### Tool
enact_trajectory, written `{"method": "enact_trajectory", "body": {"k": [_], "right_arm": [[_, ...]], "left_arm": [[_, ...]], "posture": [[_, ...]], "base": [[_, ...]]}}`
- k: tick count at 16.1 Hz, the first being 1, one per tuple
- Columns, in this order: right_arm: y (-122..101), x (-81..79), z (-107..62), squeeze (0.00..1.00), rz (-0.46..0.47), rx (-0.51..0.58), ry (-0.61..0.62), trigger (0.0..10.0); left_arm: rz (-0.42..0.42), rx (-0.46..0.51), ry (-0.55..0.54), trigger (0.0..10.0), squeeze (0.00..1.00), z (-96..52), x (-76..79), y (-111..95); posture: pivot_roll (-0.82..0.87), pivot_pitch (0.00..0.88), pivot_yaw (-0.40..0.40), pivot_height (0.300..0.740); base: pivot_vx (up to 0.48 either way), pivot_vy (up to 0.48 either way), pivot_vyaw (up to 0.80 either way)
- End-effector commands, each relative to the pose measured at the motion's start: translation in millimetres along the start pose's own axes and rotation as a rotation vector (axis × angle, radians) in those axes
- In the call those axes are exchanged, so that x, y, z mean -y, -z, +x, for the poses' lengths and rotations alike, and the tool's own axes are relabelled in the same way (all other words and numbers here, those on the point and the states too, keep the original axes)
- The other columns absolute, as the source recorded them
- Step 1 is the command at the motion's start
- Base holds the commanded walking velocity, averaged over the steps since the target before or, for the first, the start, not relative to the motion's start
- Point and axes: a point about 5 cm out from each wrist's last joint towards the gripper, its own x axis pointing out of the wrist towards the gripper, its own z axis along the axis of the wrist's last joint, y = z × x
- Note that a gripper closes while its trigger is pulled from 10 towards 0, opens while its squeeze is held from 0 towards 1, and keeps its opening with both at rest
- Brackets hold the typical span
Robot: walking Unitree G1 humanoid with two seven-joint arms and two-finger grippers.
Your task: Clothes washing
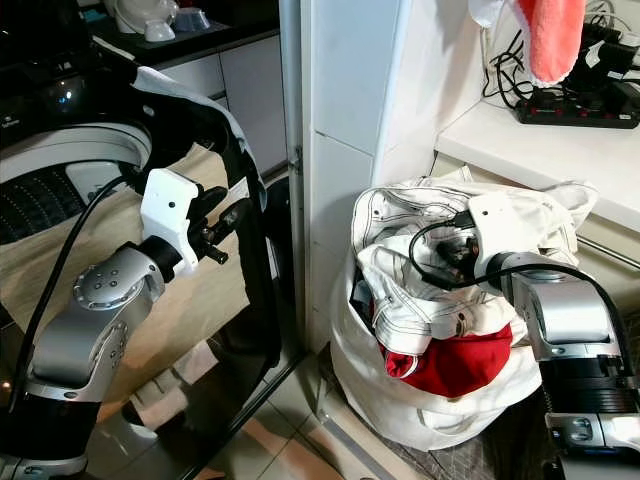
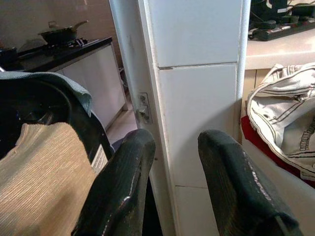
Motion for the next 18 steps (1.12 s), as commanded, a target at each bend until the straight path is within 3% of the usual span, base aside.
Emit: {"method": "enact_trajectory", "body": {"k": [1, 5, 7, 9, 10, 12, 13, 14, 16, 18], "right_arm": [[8.6, 3.0, -0.5, 0.0, 0.019, -0.024, 0.023, 0.0], [-17.9, 9.5, -18.4, 0.0, 0.072, 0.09, 0.031, 0.0], [-37.1, 12.5, -35.6, 0.0, 0.103, 0.179, 0.019, 0.0], [-65.3, 13.5, -57.1, 0.0, 0.106, 0.295, -0.022, 0.0], [-97.5, 14.8, -78.3, 0.0, 0.107, 0.431, -0.08, 0.0], [-141.7, 11.3, -105.8, 0.0, 0.133, 0.615, -0.199, 0.0], [-152.2, 8.7, -112.9, 0.0, 0.138, 0.655, -0.237, 0.0], [-175.4, 2.1, -125.8, 0.0, 0.148, 0.743, -0.325, 0.0], [-206.2, -12.8, -134.7, 0.0, 0.205, 0.838, -0.48, 0.0], [-209.3, -33.5, -123.8, 0.0, 0.169, 0.79, -0.567, 0.0]], "left_arm": [[0.012, 0.007, -0.008, 10.0, 0.0, 2.0, -2.1, -3.6], [0.013, 0.011, -0.008, 10.0, 0.0, 1.5, -2.5, -4.6], [0.01, 0.031, 0.005, 10.0, 0.0, 1.4, -0.9, -7.3], [-0.003, 0.096, -0.004, 10.0, 0.0, 1.8, -2.7, -17.4], [-0.038, 0.16, -0.023, 10.0, 0.0, 3.8, -6.4, -29.1], [-0.051, 0.239, 0.004, 10.0, 0.0, 8.0, -6.4, -46.5], [-0.042, 0.258, 0.019, 10.0, 0.0, 9.4, -5.5, -52.0], [-0.057, 0.31, 0.062, 10.0, 1.0, 14.3, -1.7, -67.4], [-0.14, 0.43, 0.178, 10.0, 1.0, 20.6, 11.3, -100.8], [-0.256, 0.514, 0.277, 10.0, 1.0, 22.6, 24.1, -126.1]], "posture": [[-0.04, 0.0, 0.035, 0.74], [-0.04, 0.0, 0.036, 0.74], [-0.04, 0.0, 0.034, 0.74], [-0.05, 0.0, 0.035, 0.74], [-0.05, 0.0, 0.04, 0.74], [-0.07, 0.0, 0.052, 0.74], [-0.07, 0.0, 0.052, 0.74], [-0.08, 0.0, 0.054, 0.74], [-0.08, 0.0, 0.047, 0.74], [-0.06, 0.0, 0.028, 0.74]], "base": [[0.0, 0.0, 0.0], [0.0, 0.0, 0.0], [0.0, 0.0, 0.0], [0.0, 0.0, 0.0], [0.0, 0.0, 0.0], [0.0, 0.0, 0.0], [0.0, 0.0, 0.0], [0.0, 0.0, 0.0], [0.0, 0.0, 0.0], [0.0, 0.0, 0.0]]}}
